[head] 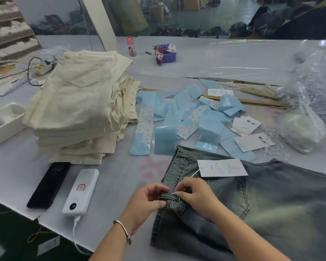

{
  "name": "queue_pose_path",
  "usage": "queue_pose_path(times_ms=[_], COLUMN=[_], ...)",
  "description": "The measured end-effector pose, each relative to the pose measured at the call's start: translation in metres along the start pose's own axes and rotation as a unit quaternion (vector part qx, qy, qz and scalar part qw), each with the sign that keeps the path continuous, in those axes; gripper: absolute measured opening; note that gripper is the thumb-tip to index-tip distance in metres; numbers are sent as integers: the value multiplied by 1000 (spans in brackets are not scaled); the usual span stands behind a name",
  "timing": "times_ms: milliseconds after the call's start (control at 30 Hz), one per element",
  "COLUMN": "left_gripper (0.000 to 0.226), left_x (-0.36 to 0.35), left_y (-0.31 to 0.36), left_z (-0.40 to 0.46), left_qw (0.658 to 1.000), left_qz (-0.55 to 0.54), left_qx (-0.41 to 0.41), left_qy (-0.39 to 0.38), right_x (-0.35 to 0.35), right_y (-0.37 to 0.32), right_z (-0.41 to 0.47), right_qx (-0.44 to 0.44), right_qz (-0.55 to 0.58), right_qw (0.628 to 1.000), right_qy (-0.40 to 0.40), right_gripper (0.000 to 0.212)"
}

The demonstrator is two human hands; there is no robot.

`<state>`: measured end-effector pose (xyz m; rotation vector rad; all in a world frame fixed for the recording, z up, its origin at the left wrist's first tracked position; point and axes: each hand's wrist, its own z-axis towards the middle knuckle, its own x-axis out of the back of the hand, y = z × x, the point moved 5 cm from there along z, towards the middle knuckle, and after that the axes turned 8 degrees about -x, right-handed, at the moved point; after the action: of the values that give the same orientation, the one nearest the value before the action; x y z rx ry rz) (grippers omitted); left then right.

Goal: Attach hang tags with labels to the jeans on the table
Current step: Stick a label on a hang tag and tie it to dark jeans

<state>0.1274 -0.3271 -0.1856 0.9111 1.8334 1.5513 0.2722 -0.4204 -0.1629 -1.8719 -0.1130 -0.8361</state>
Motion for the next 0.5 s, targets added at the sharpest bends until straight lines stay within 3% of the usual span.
queue_pose_path(times_ms=[233,400,500], left_gripper=[23,31,21], left_x=[-2,-5,-7], left_y=[14,24,24], left_z=[8,6,4], left_qw=[992,976,974], left_qz=[73,110,86], left_qx=[-64,-88,-70], left_qy=[85,165,199], right_x=[9,11,10], right_y=[-9,-8,-9], right_z=[2,8,9], right_qx=[-7,-94,-135], right_qz=[108,157,175], right_qw=[989,975,965], right_qy=[-98,-129,-143], right_gripper=[24,15,16])
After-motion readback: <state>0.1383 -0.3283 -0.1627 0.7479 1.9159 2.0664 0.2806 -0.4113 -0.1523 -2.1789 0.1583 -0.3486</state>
